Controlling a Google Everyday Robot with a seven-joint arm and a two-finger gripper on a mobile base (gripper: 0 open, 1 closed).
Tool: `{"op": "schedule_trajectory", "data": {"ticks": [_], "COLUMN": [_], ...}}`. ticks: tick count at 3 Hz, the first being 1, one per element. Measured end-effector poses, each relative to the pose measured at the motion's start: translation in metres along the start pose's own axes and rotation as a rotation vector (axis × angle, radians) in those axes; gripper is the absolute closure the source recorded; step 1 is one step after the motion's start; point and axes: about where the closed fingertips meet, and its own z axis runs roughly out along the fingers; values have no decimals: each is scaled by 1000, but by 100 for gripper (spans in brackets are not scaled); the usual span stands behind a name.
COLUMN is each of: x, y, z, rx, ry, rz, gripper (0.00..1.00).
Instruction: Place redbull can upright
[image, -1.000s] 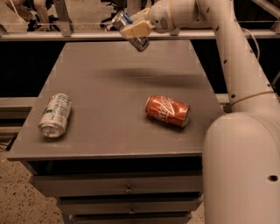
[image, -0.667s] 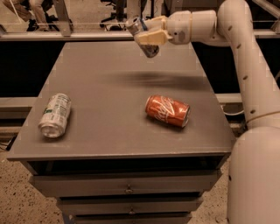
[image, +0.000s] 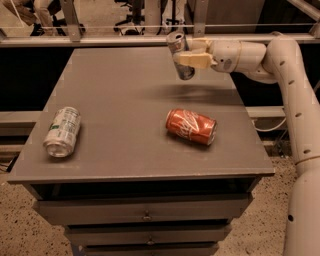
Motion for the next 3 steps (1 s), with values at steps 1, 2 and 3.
{"op": "schedule_trajectory", "data": {"ticks": [1, 2, 3], "x": [12, 26, 37], "y": [3, 5, 6], "z": [-14, -24, -31], "rx": [-14, -20, -24], "ry": [-96, -146, -159], "rz": [39, 79, 119], "gripper": [100, 100, 87]}}
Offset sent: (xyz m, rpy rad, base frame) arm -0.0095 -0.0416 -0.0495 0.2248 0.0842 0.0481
